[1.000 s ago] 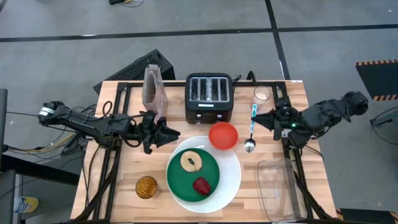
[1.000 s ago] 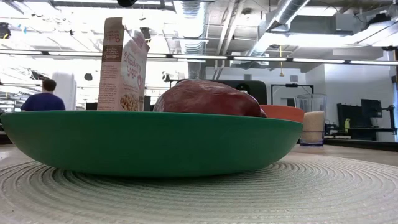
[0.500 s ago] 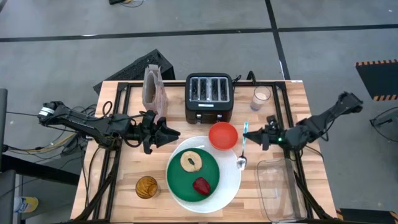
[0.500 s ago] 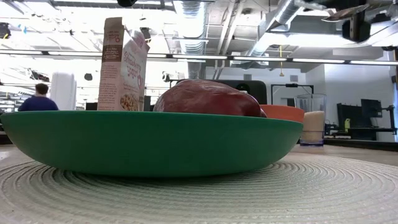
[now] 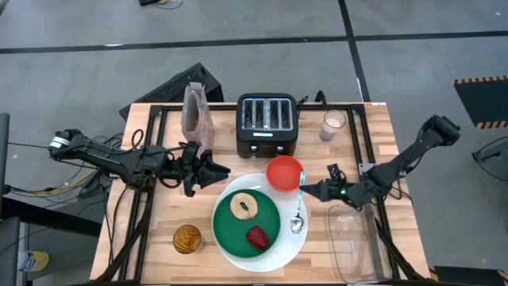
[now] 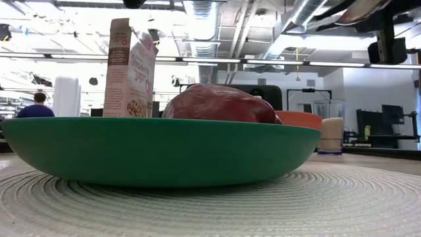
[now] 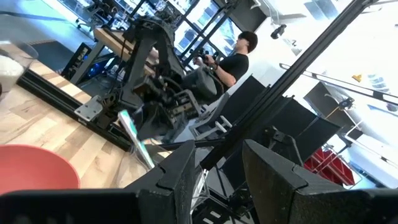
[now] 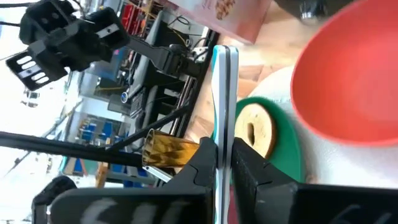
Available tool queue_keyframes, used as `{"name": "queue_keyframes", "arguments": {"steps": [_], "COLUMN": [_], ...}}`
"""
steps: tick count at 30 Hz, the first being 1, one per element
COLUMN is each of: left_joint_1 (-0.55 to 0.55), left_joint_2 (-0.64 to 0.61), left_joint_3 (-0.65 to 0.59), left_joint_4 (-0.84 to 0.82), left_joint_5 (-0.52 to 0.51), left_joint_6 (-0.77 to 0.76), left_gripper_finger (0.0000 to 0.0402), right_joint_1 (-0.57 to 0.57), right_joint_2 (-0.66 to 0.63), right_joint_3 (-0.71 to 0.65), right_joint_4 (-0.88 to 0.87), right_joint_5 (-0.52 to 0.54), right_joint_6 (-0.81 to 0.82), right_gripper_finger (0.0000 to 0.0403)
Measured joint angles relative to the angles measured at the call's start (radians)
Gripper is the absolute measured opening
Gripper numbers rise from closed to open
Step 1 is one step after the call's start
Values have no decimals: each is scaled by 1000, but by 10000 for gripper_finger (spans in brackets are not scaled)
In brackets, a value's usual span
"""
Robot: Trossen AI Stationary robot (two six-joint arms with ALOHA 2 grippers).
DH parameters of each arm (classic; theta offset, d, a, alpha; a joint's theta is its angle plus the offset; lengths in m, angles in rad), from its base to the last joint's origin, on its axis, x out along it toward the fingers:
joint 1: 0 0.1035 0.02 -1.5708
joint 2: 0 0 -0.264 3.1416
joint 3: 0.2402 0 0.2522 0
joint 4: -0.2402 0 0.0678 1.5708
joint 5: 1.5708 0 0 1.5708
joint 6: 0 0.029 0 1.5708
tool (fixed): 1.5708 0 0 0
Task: Arrange a breakfast setting
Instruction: Put the blue spoon on the white mat from the orange cup
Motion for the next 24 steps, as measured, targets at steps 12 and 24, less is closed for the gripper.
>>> {"name": "queue_keyframes", "arguments": {"steps": [12, 24], "left_joint_1": [0, 0], "left_joint_2": [0, 0], "left_joint_3": [0, 0], "left_joint_4": [-7, -31], "left_joint_5": [-10, -10], "left_joint_6": [1, 1], "left_gripper_finger": [121, 121], "right_joint_1": [31, 66], "right_joint_2": [216, 373], "right_joint_3": [5, 65], "right_joint_4": [237, 237], "right_joint_5": [-8, -10], "right_joint_6": [106, 199], "right_gripper_finger": [39, 39]}}
